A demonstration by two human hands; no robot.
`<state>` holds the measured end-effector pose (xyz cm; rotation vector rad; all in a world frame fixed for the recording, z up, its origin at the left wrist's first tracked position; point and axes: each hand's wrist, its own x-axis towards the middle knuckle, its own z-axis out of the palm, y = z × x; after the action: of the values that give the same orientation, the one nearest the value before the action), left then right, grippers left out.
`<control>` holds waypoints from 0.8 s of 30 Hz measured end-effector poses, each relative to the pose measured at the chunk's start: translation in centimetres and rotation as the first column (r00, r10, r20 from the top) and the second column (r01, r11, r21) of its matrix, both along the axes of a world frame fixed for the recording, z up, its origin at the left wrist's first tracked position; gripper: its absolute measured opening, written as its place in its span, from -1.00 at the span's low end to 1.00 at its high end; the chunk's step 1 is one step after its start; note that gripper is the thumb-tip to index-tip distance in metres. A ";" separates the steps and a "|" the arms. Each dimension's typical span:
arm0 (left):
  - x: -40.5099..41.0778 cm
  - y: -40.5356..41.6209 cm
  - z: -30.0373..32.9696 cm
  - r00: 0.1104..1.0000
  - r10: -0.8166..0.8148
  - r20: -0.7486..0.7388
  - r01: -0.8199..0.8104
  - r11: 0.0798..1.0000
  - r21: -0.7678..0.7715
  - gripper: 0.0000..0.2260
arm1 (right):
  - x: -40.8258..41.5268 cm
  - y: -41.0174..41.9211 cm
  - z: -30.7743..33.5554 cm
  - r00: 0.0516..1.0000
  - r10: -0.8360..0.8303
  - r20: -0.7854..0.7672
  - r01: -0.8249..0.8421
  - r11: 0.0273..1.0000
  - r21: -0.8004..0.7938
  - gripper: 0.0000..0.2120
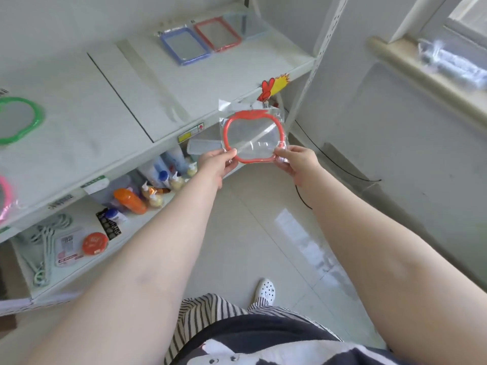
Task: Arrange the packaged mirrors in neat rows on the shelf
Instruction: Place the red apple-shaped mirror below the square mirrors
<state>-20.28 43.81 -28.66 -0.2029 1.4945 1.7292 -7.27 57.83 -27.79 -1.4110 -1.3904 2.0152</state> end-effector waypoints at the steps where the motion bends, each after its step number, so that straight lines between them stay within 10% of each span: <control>1: 0.7 1.2 -0.2 1.000 0.004 -0.004 -0.004 1.000 0.001 -0.93 | 0.7 1.3 -0.1 1.000 0.006 -0.015 -0.006 1.000 0.000 -0.88; 24: -3.9 22.6 0.2 0.968 -0.218 -0.128 0.212 0.976 -0.058 -0.86 | -1.5 21.1 0.0 0.990 -0.106 -0.089 0.105 0.994 -0.019 -0.94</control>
<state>-24.22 66.37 -28.45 0.0532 1.5892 1.5621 -8.73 78.93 -27.82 -1.3523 -1.2403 1.9985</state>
